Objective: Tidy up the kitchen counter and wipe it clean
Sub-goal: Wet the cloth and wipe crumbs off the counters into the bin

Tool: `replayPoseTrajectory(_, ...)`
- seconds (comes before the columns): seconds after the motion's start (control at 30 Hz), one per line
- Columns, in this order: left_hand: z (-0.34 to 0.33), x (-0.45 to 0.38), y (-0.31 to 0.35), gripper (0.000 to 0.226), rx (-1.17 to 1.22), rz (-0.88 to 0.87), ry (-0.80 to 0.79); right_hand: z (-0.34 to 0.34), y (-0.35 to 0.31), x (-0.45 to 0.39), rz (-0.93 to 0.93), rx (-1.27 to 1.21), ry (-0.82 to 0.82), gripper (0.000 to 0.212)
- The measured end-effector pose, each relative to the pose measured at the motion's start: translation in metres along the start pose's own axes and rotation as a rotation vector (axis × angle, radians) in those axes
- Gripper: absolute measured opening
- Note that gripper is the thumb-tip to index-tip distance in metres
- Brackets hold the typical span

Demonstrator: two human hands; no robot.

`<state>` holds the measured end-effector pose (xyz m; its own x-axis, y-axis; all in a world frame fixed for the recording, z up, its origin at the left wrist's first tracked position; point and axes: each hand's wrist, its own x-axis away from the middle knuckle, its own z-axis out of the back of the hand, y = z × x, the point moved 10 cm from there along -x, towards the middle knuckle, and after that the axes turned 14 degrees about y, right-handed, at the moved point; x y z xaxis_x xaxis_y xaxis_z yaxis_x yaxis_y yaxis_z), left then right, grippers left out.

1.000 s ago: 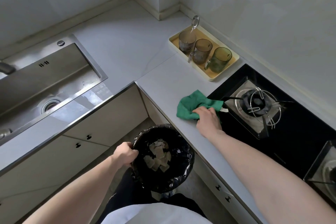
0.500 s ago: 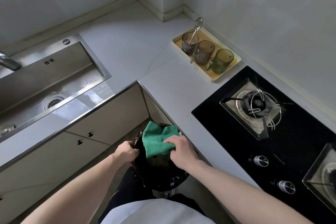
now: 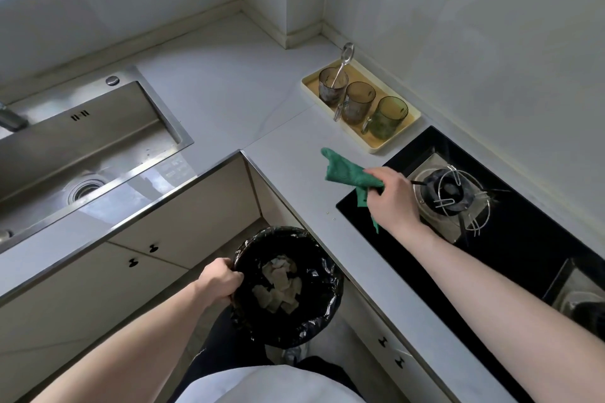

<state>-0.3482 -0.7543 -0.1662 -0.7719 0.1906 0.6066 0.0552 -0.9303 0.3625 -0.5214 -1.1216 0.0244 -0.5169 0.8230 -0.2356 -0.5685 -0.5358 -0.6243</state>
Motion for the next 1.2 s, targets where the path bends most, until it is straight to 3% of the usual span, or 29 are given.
replayPoseTrajectory(0.17, -0.002, 0.001, -0.001, 0.011, 0.028, 0.02, -0.017, -0.07, 0.04, 0.008, -0.035, 0.243, -0.261, 0.048)
replayPoseTrajectory(0.27, -0.004, 0.0, -0.005, 0.009, 0.034, 0.026, -0.02, -0.106, 0.052, 0.031, -0.062, 0.404, -0.43, 0.067)
replayPoseTrajectory(0.37, -0.004, -0.006, -0.013, 0.013, 0.049, 0.039, -0.016, -0.121, 0.041, 0.037, -0.002, 0.511, -0.451, 0.074)
replayPoseTrajectory(0.5, -0.005, -0.01, -0.019, 0.019, 0.07, 0.059, -0.013, -0.142, 0.015, 0.058, 0.14, 0.544, -0.509, 0.06)
replayPoseTrajectory(0.63, -0.007, -0.009, -0.018, 0.016, 0.084, 0.065, -0.005, -0.149, 0.005, 0.086, 0.096, 0.55, -0.527, 0.062)
replayPoseTrajectory(0.8, -0.007, -0.007, -0.021, 0.018, 0.096, 0.072, -0.009, -0.152, -0.004, 0.112, -0.117, 0.339, -0.534, 0.066)
replayPoseTrajectory(0.9, -0.004, -0.008, -0.023, 0.019, 0.081, 0.064, 0.002, -0.158, -0.02, 0.156, -0.247, 0.152, -0.62, 0.067)
replayPoseTrajectory(1.0, 0.001, -0.005, -0.019, 0.013, 0.075, 0.052, 0.002, -0.161, -0.033, 0.197, -0.252, 0.06, -0.69, 0.06)
replayPoseTrajectory(1.2, 0.006, 0.006, -0.018, 0.007, 0.079, 0.057, -0.008, -0.1, -0.027, 0.143, -0.254, -0.055, -0.434, 0.035)
